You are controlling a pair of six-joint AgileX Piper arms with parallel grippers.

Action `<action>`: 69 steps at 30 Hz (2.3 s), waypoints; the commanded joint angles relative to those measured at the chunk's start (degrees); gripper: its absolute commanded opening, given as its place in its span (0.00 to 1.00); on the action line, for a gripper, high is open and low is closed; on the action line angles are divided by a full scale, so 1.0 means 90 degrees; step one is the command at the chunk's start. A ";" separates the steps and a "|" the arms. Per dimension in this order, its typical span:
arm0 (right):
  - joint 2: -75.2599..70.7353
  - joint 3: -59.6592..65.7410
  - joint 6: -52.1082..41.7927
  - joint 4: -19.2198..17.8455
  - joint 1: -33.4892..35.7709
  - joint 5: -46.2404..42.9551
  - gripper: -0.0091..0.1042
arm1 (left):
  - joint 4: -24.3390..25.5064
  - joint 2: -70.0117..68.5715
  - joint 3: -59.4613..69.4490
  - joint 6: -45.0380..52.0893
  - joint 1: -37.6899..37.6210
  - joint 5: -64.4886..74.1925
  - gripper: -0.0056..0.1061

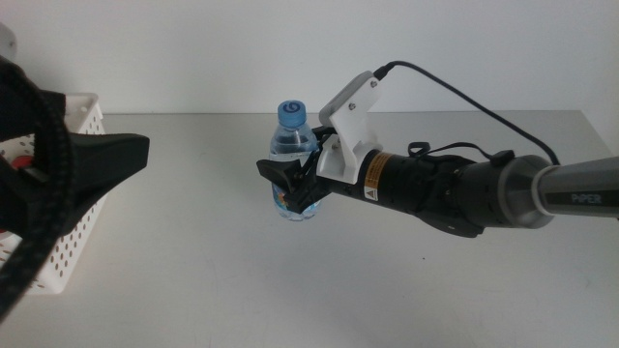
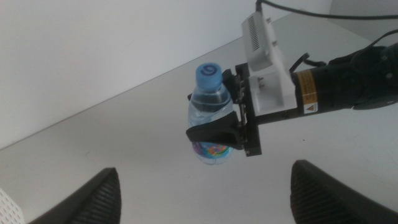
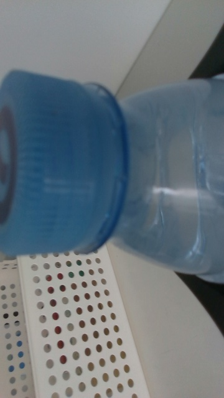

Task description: Use arms to grab the bottles and put them into the dustbin to the left of the table.

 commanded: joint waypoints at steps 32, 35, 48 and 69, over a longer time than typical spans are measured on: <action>0.0882 -0.0952 0.0126 0.0121 0.0329 -0.0828 0.53 | -0.0100 -0.0030 -0.0164 -0.0061 -0.0044 -0.0409 0.89; 0.0724 -0.0944 0.0223 -0.0161 0.0329 -0.0254 0.68 | -0.0100 -0.0030 -0.0164 -0.0061 -0.0044 -0.0409 0.89; -0.0626 -0.0272 0.2057 -0.2107 0.0244 0.0747 0.78 | -0.0100 -0.0030 -0.0164 -0.0061 -0.0044 -0.0409 0.89; -0.4727 0.2785 0.4044 -0.3119 -0.0462 0.1005 0.77 | -0.0100 -0.0030 -0.0164 -0.0061 -0.0044 -0.0409 0.89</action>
